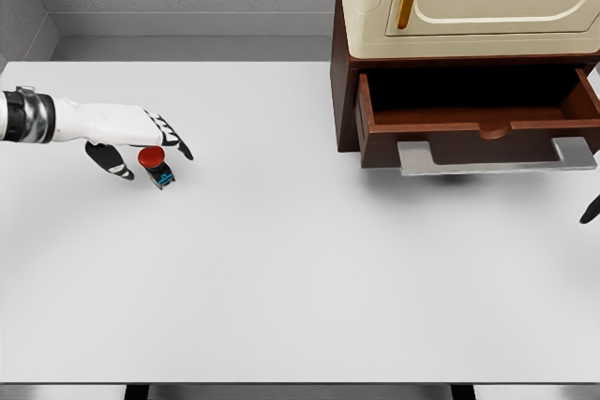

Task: Put the switch into the drawer with left arm, and close the drawer with right arm

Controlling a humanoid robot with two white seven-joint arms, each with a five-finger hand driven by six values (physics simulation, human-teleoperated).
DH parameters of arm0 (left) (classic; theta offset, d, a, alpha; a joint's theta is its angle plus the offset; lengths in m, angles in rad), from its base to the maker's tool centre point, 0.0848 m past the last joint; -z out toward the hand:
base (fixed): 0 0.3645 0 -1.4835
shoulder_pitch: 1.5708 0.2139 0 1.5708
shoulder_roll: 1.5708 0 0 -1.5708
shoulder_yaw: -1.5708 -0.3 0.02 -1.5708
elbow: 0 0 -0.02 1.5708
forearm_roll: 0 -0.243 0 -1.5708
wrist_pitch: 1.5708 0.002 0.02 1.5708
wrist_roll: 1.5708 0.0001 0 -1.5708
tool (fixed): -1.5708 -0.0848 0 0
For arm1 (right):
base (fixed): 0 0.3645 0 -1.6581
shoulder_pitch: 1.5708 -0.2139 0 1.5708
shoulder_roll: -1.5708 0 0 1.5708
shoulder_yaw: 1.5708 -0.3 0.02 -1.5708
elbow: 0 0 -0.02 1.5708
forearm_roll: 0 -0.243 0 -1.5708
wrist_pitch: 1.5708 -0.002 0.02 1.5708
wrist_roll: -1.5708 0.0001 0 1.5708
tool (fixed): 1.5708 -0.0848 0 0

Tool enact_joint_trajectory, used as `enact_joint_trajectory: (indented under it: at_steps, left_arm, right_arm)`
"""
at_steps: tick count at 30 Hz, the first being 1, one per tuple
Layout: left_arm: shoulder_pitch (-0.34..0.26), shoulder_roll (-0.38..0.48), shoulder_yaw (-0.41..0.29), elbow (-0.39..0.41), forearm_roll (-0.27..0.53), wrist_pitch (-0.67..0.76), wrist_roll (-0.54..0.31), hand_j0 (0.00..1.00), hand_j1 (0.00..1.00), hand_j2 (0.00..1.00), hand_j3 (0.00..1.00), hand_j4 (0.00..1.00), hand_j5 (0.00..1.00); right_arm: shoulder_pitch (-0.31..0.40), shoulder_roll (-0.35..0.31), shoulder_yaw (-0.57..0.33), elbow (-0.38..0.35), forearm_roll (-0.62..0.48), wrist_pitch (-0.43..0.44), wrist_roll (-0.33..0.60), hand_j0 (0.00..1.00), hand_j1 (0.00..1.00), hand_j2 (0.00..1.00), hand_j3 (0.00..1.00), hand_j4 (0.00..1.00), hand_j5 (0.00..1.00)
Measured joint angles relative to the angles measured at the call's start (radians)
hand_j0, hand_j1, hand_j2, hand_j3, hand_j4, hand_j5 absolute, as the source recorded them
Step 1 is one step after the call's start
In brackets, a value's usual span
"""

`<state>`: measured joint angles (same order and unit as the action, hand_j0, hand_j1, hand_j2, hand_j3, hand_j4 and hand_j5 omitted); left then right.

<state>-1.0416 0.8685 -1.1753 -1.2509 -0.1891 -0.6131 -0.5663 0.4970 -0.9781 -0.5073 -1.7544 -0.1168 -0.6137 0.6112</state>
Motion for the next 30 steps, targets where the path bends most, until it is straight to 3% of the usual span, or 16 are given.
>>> enact_joint_trajectory:
  at_steps: [8, 11, 13, 17, 23, 30]
  left_arm:
    - [0.000, -0.002, -0.009, 0.001, -0.004, 0.000, 0.000, 0.84, 0.84, 0.84, 0.84, 0.84, 0.84]
    - [0.002, -0.002, -0.010, 0.001, -0.004, 0.000, 0.000, 0.65, 0.65, 0.65, 0.65, 0.65, 0.65]
    - [0.012, -0.002, -0.010, 0.001, -0.005, 0.000, 0.000, 0.60, 0.60, 0.60, 0.60, 0.60, 0.60]
    - [0.014, -0.002, -0.010, 0.003, -0.006, 0.000, 0.000, 0.57, 0.57, 0.57, 0.57, 0.57, 0.57]
    - [0.012, -0.002, -0.009, 0.002, -0.019, 0.001, 0.001, 0.41, 0.41, 0.41, 0.41, 0.41, 0.41]
    - [0.002, -0.002, -0.010, -0.004, -0.024, 0.000, 0.000, 0.33, 0.33, 0.33, 0.33, 0.33, 0.33]
  right_arm:
    - [0.000, -0.004, 0.008, -0.002, -0.004, 0.000, 0.000, 0.49, 0.49, 0.49, 0.49, 0.49, 0.49]
    - [0.000, -0.004, 0.009, -0.002, -0.004, 0.000, 0.000, 0.49, 0.49, 0.49, 0.49, 0.49, 0.49]
    - [0.000, -0.006, 0.014, -0.002, -0.005, 0.000, 0.000, 0.49, 0.49, 0.49, 0.49, 0.49, 0.49]
    - [-0.014, -0.008, 0.031, -0.002, -0.004, 0.000, 0.000, 0.49, 0.49, 0.49, 0.49, 0.49, 0.49]
    - [-0.021, -0.009, 0.050, -0.002, -0.003, 0.000, 0.000, 0.49, 0.49, 0.49, 0.49, 0.49, 0.49]
    - [-0.048, -0.010, 0.054, -0.002, -0.003, 0.000, 0.000, 0.49, 0.49, 0.49, 0.49, 0.49, 0.49]
